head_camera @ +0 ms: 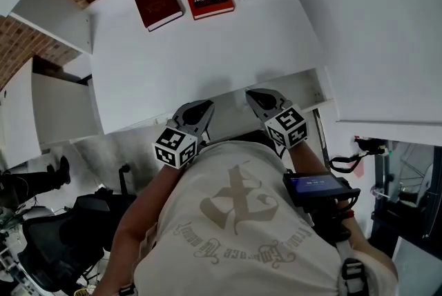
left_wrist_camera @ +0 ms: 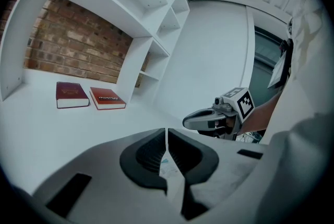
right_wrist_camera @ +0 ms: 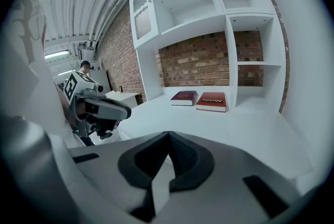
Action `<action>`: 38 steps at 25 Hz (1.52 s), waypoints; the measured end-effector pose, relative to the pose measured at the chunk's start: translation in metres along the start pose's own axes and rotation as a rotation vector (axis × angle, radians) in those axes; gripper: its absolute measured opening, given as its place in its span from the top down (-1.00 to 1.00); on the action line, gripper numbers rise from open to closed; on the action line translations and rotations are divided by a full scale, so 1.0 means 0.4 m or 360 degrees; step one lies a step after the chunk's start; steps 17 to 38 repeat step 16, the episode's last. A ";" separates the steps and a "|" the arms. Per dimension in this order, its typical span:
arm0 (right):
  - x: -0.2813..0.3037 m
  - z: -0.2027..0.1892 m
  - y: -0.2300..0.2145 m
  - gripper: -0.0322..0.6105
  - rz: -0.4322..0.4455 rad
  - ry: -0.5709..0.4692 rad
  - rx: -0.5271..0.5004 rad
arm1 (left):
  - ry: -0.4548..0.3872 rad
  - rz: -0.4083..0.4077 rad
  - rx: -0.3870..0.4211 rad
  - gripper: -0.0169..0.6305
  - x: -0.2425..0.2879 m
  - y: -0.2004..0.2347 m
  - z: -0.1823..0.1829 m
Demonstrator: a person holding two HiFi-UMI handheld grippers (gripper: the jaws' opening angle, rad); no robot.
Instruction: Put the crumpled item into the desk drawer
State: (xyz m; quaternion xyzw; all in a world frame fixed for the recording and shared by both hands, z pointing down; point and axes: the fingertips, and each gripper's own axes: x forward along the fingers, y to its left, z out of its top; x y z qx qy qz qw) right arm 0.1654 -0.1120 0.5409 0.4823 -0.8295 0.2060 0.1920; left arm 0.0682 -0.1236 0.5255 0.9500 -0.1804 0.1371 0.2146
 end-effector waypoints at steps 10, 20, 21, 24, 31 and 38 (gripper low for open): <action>-0.040 -0.008 0.017 0.83 -0.0036 -0.0039 0.0000 | 0.0016 -0.0005 0.0006 0.85 -0.007 -0.022 -0.017; -0.053 -0.014 0.007 0.83 -0.0039 -0.0039 -0.0001 | 0.0025 -0.0001 0.0005 0.85 0.003 -0.038 -0.026; -0.053 -0.014 0.007 0.83 -0.0039 -0.0039 -0.0001 | 0.0025 -0.0001 0.0005 0.85 0.003 -0.038 -0.026; -0.053 -0.014 0.007 0.83 -0.0039 -0.0039 -0.0001 | 0.0025 -0.0001 0.0005 0.85 0.003 -0.038 -0.026; -0.053 -0.014 0.007 0.83 -0.0039 -0.0039 -0.0001 | 0.0025 -0.0001 0.0005 0.85 0.003 -0.038 -0.026; -0.053 -0.014 0.007 0.83 -0.0039 -0.0039 -0.0001 | 0.0025 -0.0001 0.0005 0.85 0.003 -0.038 -0.026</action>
